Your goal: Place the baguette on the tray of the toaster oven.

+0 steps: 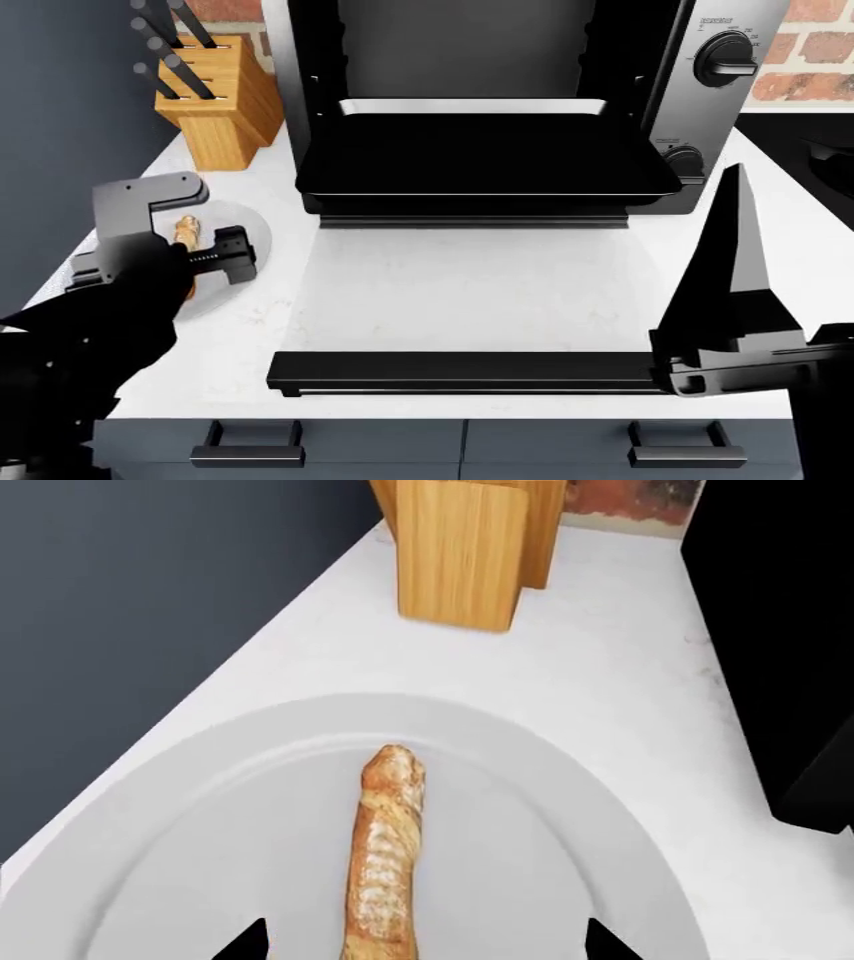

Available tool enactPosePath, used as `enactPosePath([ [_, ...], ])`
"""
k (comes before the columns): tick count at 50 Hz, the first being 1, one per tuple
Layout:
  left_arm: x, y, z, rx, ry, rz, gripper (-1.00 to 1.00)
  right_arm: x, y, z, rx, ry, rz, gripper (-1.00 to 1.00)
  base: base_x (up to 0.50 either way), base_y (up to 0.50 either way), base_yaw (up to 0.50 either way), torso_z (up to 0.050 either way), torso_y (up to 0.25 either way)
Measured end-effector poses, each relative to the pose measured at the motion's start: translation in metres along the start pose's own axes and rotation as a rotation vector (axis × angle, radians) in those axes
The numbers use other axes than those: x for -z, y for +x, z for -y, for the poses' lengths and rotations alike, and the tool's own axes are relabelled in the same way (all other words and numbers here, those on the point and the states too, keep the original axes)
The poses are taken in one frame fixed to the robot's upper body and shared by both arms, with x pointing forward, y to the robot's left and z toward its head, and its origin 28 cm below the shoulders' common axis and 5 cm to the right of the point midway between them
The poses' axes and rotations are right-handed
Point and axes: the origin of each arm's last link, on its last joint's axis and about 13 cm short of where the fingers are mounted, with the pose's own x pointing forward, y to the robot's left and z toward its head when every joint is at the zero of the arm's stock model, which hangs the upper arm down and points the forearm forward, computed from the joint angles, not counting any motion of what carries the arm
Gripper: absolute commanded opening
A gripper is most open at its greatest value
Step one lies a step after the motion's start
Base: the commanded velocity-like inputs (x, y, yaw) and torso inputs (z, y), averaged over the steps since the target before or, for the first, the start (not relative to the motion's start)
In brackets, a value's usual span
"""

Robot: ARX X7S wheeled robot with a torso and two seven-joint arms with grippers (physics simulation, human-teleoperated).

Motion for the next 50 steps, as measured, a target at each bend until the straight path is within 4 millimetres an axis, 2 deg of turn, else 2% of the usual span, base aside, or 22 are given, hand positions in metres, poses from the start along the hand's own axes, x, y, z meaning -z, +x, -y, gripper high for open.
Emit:
enactPosePath([
  [50, 0.012, 0.008, -0.001, -0.012, -0.010, -0.036, 1.00, 0.002, 0.000, 0.000, 0.004, -0.009, -0.006, 1.00, 0.00, 0.00, 0.00, 0.000, 0.000],
])
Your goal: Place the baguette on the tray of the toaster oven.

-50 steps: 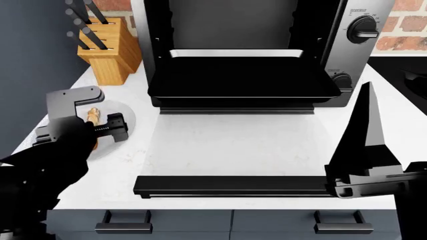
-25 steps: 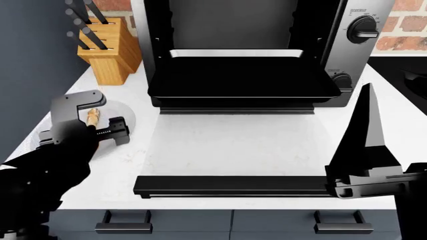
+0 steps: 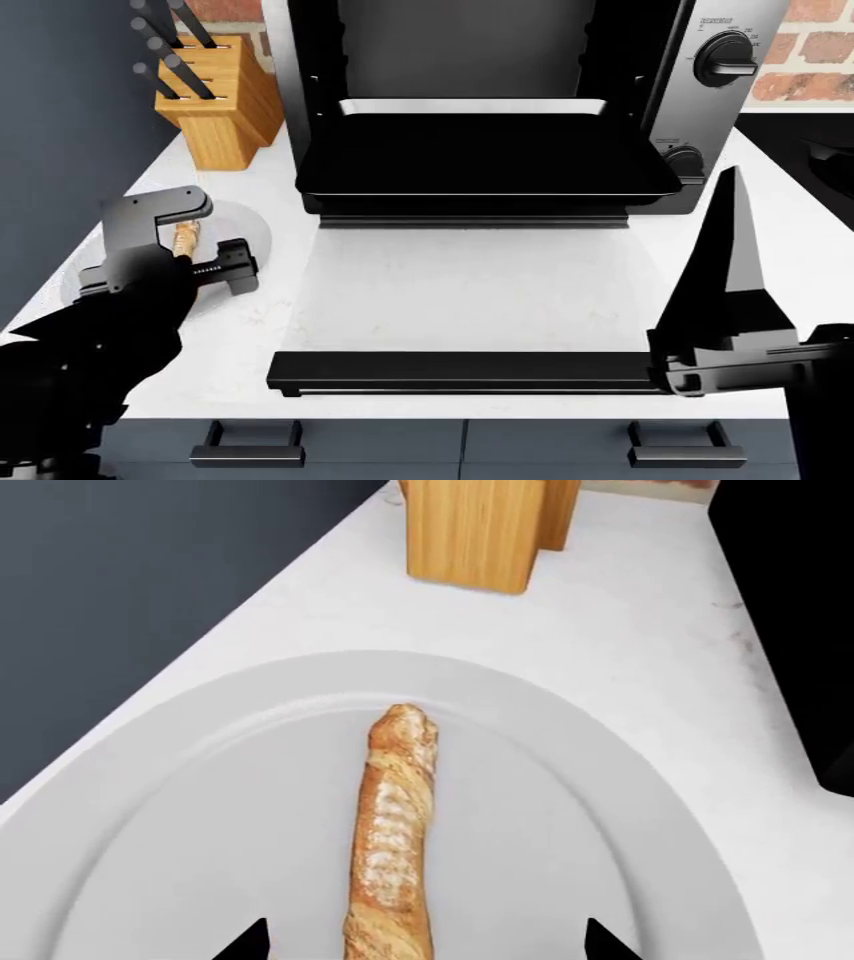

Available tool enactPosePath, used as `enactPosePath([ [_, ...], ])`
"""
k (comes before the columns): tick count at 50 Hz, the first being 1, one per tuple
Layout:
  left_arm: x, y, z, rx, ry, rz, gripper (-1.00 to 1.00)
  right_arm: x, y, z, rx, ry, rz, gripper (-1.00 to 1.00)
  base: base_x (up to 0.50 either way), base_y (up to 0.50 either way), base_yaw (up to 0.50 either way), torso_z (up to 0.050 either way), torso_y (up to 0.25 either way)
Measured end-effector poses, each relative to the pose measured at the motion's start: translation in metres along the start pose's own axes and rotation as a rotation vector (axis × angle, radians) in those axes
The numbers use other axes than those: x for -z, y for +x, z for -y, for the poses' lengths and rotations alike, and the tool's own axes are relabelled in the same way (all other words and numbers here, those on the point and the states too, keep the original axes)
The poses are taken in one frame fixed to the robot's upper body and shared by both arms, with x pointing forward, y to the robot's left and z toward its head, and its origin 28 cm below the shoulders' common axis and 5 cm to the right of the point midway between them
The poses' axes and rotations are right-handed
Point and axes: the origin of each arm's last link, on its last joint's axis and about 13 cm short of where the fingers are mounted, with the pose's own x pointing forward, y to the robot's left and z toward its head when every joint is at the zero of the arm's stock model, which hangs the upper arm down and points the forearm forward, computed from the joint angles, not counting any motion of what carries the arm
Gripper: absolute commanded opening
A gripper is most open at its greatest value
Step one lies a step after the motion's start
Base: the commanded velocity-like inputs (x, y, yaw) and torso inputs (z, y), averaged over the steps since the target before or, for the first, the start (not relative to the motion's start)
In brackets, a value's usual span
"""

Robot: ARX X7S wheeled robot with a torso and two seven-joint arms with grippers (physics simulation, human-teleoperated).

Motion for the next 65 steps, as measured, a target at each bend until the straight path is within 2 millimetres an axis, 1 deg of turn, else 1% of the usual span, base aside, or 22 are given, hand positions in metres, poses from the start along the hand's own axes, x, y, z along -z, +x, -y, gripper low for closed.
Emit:
enactPosePath([
  [24, 0.001, 0.002, 0.000, -0.008, 0.008, 0.002, 1.00, -0.001, -0.001, 0.002, 0.002, -0.003, 0.002, 1.00, 0.00, 0.00, 0.00, 0.000, 0.000],
  [25, 0.001, 0.002, 0.000, -0.007, 0.008, 0.002, -1.00, -0.002, -0.001, 0.002, 0.002, -0.003, 0.002, 1.00, 0.00, 0.00, 0.00, 0.000, 0.000],
  [51, 0.003, -0.002, -0.001, -0.004, 0.022, 0.015, -1.00, -0.004, -0.001, 0.001, 0.003, -0.009, 0.010, 1.00, 0.00, 0.00, 0.00, 0.000, 0.000],
  [56, -0.001, -0.005, -0.001, -0.005, 0.014, 0.027, -1.00, -0.004, -0.001, 0.001, 0.003, -0.010, 0.012, 1.00, 0.00, 0.00, 0.00, 0.000, 0.000],
  [65, -0.014, -0.015, 0.000, 0.008, -0.004, 0.071, -1.00, -0.005, -0.001, 0.001, 0.005, -0.010, 0.016, 1.00, 0.00, 0.00, 0.00, 0.000, 0.000],
])
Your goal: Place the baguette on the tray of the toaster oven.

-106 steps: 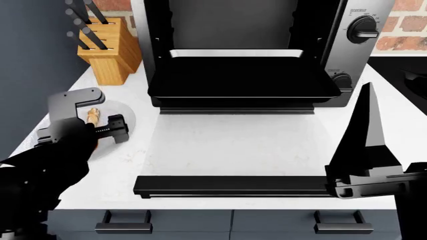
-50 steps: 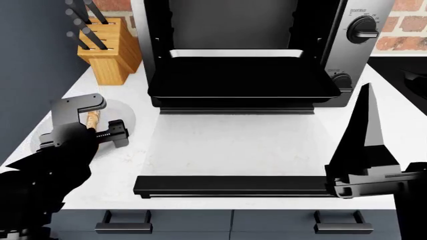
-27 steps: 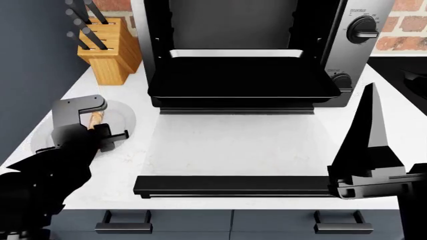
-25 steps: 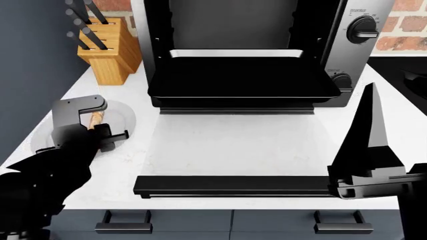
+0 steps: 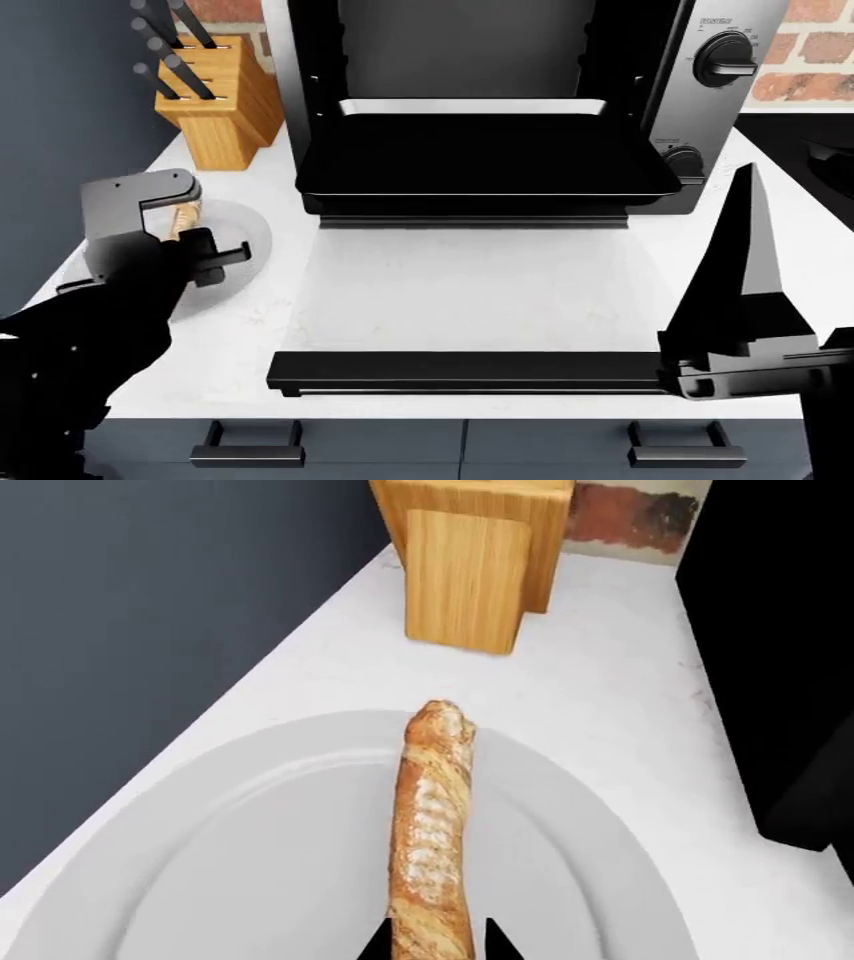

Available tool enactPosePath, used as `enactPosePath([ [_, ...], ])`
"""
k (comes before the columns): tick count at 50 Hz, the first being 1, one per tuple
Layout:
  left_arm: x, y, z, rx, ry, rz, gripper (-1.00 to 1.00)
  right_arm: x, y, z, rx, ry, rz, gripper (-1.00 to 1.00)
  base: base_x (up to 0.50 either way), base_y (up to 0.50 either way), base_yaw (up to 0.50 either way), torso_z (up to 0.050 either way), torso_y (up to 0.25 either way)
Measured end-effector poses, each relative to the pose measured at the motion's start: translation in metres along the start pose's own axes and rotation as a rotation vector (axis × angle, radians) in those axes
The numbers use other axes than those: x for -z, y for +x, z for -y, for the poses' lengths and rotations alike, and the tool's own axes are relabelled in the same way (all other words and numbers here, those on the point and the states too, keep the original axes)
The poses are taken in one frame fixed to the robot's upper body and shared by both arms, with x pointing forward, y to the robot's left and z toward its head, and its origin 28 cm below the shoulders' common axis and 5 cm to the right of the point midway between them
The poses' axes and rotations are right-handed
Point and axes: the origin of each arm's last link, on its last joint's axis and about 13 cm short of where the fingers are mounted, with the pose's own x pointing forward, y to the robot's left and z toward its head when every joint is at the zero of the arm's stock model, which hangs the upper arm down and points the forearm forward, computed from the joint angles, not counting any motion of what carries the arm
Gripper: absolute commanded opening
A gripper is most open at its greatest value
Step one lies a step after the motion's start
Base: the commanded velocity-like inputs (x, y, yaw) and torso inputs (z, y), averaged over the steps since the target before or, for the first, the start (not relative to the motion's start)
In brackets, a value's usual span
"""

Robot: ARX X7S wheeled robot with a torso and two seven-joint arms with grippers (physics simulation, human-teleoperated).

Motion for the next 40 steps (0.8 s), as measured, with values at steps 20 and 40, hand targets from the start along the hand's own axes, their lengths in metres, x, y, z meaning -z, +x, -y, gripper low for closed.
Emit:
enactPosePath([
  [20, -0.033, -0.034, 0.002, 0.061, -0.010, 0.100, -1.00, -0.005, -0.002, 0.001, 0.000, 0.005, 0.015, 1.00, 0.00, 0.00, 0.00, 0.000, 0.000],
  [40, -0.069, -0.068, 0.007, 0.151, 0.062, 0.191, -1.00, -0.004, -0.002, 0.001, 0.000, 0.014, 0.020, 1.00, 0.00, 0.00, 0.00, 0.000, 0.000],
])
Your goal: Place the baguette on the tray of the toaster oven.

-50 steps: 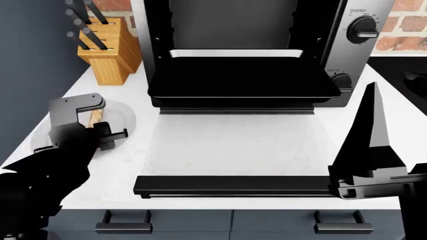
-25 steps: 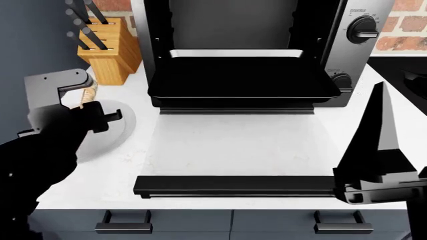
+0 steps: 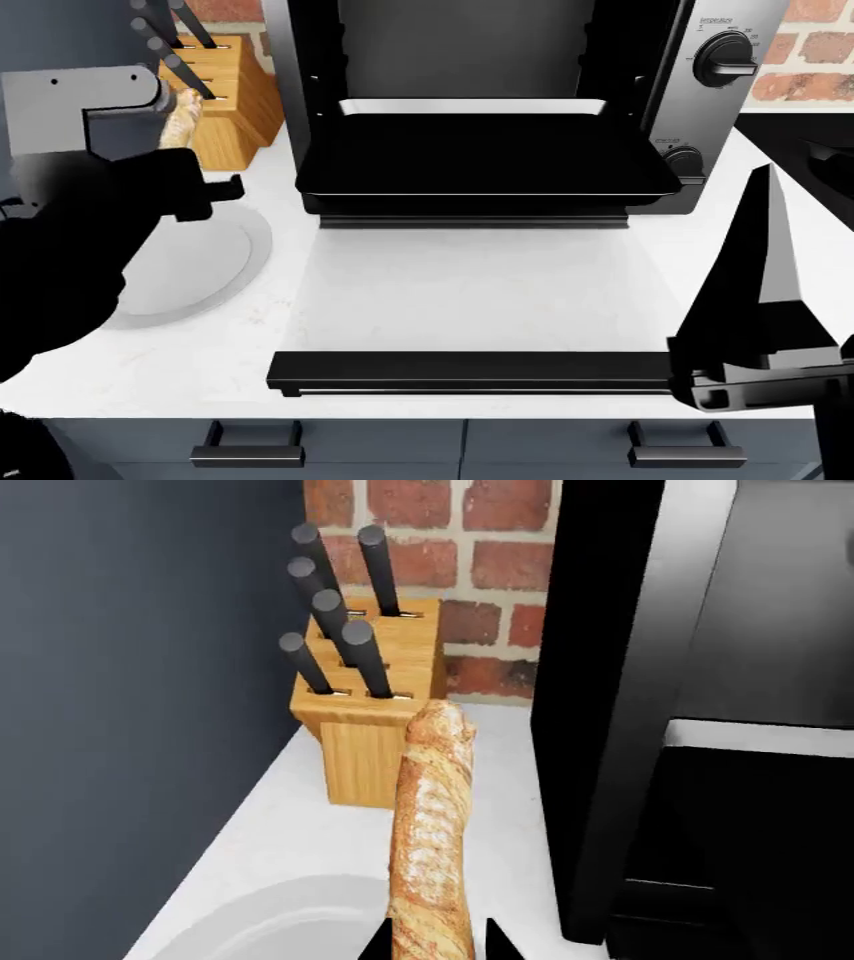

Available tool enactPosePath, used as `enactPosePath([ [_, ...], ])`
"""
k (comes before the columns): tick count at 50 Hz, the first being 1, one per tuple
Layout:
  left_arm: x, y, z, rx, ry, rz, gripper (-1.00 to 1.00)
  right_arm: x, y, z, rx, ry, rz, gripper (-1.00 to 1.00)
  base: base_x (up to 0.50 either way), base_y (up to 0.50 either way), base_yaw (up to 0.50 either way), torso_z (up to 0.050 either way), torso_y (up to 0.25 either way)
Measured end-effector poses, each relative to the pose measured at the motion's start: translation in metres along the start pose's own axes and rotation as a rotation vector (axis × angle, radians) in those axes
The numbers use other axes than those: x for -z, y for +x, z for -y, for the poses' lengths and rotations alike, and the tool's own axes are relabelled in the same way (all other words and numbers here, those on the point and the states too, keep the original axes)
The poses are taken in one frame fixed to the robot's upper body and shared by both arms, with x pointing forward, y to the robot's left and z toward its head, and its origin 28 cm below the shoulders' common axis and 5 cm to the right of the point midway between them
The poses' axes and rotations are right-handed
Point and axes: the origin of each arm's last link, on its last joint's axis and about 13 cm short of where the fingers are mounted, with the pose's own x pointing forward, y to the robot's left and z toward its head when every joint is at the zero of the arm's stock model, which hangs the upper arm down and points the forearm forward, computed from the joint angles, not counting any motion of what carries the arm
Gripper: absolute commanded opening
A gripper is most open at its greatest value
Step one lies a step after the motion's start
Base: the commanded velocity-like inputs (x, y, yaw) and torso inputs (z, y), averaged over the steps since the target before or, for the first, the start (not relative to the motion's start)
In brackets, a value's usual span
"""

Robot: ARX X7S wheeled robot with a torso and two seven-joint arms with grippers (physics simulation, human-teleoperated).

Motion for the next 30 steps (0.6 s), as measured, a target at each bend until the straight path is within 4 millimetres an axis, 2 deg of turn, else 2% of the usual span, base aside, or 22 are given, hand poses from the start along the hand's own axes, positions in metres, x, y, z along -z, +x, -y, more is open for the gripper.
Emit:
enactPosePath([
  [20, -0.040, -0.011, 0.018, 0.124, 0.098, 0.053, -1.00, 0.000, -0.003, 0.003, 0.006, 0.011, -0.001, 1.00, 0.00, 0.00, 0.00, 0.000, 0.000],
  [30, -0.053, -0.015, 0.028, 0.181, 0.145, 0.055, -1.00, -0.001, -0.005, 0.004, 0.012, 0.017, 0.002, 1.00, 0.00, 0.00, 0.00, 0.000, 0.000],
])
